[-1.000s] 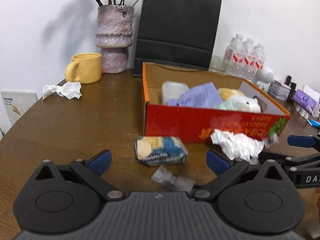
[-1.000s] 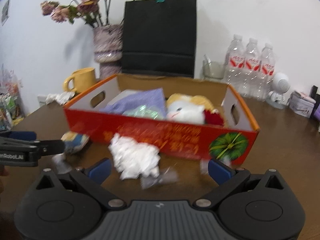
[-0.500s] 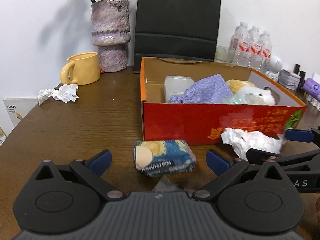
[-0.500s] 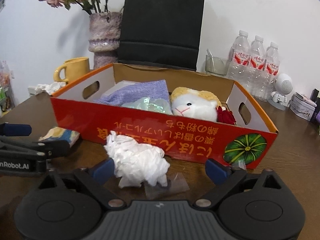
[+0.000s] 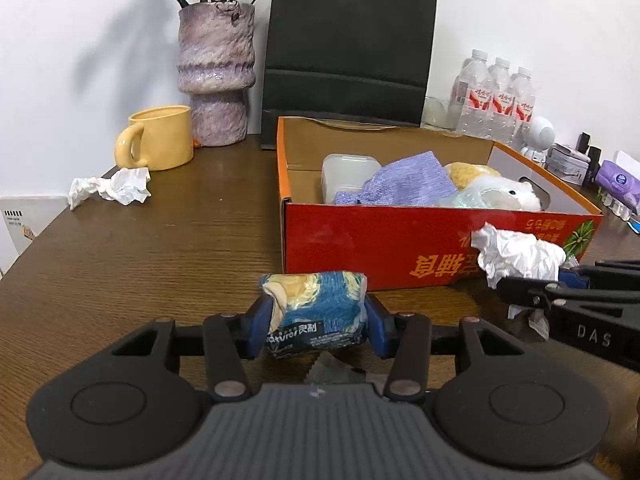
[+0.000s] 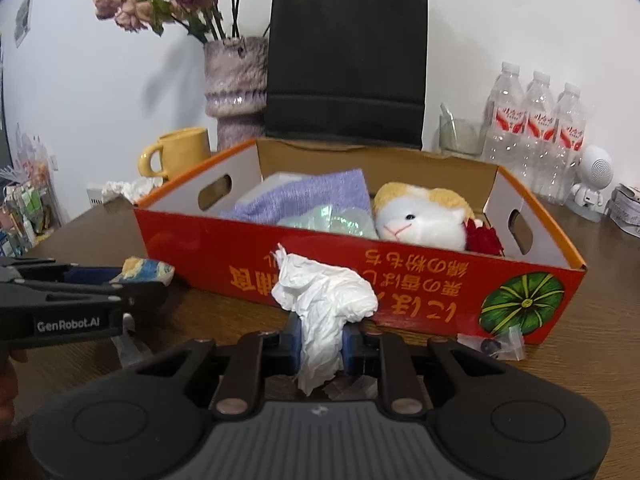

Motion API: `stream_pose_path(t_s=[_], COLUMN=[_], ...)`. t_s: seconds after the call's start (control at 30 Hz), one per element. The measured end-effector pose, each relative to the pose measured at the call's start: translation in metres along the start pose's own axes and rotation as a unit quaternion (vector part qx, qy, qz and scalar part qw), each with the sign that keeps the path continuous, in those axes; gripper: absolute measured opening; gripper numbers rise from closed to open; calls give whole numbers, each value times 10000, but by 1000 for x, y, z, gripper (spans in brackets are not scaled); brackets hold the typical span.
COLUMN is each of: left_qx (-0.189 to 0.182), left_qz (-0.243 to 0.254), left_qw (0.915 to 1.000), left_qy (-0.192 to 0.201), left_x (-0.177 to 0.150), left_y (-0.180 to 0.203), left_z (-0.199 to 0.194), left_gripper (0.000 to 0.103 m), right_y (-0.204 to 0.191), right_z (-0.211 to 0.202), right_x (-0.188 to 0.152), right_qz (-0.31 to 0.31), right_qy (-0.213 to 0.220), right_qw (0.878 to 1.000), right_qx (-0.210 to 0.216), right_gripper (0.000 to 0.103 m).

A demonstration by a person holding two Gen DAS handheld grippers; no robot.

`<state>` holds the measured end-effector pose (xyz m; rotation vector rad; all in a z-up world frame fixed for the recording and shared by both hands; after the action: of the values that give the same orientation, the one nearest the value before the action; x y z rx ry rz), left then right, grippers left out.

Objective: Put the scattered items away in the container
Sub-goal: 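Grasp the white tissue with the right gripper while the left grasps the blue snack pack, then lower the tissue and snack pack into the box and open both grippers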

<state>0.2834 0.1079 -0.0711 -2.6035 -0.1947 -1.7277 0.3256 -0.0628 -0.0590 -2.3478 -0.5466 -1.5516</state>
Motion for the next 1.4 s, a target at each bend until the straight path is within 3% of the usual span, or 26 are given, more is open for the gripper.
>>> stream_pose_path(t_s=[0.43, 0.73, 0.9, 1.07, 1.4], left_qx=[-169, -616, -877, -721, -568], left_qz=[-6, -281, -509, -533, -329], left_qw=[9996, 9963, 9931, 9918, 9968], left_qy=[207, 531, 592, 906, 456], left_x=[1, 31, 69, 98, 93], left_y=[6, 20, 30, 44, 50], left_z=[-20, -48, -31, 6, 76], left_gripper=[50, 51, 52, 53, 53], right_y=[-1, 9, 37, 71, 120], right_z=[-18, -59, -52, -22, 46], right_x=[-1, 26, 57, 76, 81], right_qz=[74, 168, 277, 514, 546], right_qy=[93, 568, 645, 587, 270], right_qw=[9998, 9978, 9975, 9969, 9971], right_qx=[136, 292, 120, -109, -451], right_gripper=[18, 18, 19, 19, 19])
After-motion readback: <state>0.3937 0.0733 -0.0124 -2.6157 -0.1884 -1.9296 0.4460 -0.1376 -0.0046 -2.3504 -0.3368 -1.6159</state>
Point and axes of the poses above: each gripper's, at about its wrist camera, not at the fingertips, and z roughly the way its jaws point, y to its right, x to its top, the point moved 6 cm from there along z, roughly the way its jaws point, and after that the axes turned 11 degrees about y, right-handed, at the moved point
